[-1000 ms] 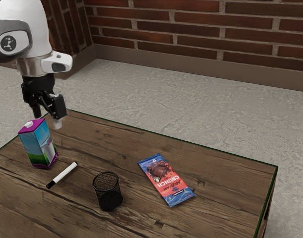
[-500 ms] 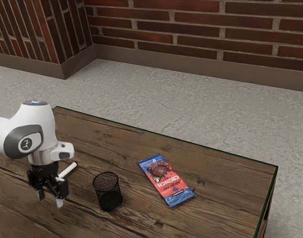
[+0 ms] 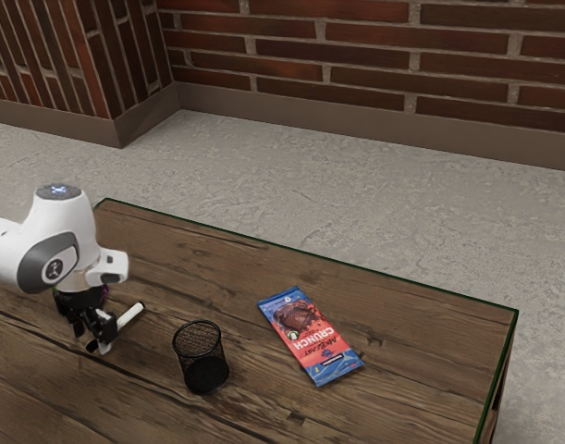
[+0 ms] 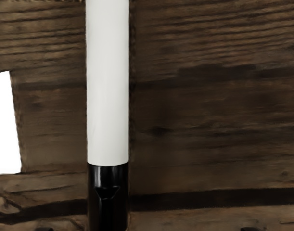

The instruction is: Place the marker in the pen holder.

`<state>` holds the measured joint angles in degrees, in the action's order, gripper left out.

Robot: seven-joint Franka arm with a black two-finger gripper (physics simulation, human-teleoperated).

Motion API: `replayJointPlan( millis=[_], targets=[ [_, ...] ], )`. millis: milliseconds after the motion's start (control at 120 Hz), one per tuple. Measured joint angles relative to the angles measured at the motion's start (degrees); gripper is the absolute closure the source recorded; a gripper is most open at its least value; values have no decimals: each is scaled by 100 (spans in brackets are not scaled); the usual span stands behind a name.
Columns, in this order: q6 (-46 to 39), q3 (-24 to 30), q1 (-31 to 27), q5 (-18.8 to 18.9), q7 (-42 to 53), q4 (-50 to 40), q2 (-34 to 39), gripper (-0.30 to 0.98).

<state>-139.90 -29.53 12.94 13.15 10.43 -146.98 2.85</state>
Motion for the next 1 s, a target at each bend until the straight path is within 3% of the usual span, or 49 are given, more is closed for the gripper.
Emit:
replayJointPlan(
  millis=[233, 450, 833, 1000],
  targets=[
    [-332, 7, -72, -351, 551, 173, -346, 24],
    [-456, 9, 2, -744, 993, 199, -564, 36],
    [-538, 4, -103, -923, 1483, 203, -643, 67],
    [-562, -1, -71, -884, 1553, 213, -617, 75]
  ],
)
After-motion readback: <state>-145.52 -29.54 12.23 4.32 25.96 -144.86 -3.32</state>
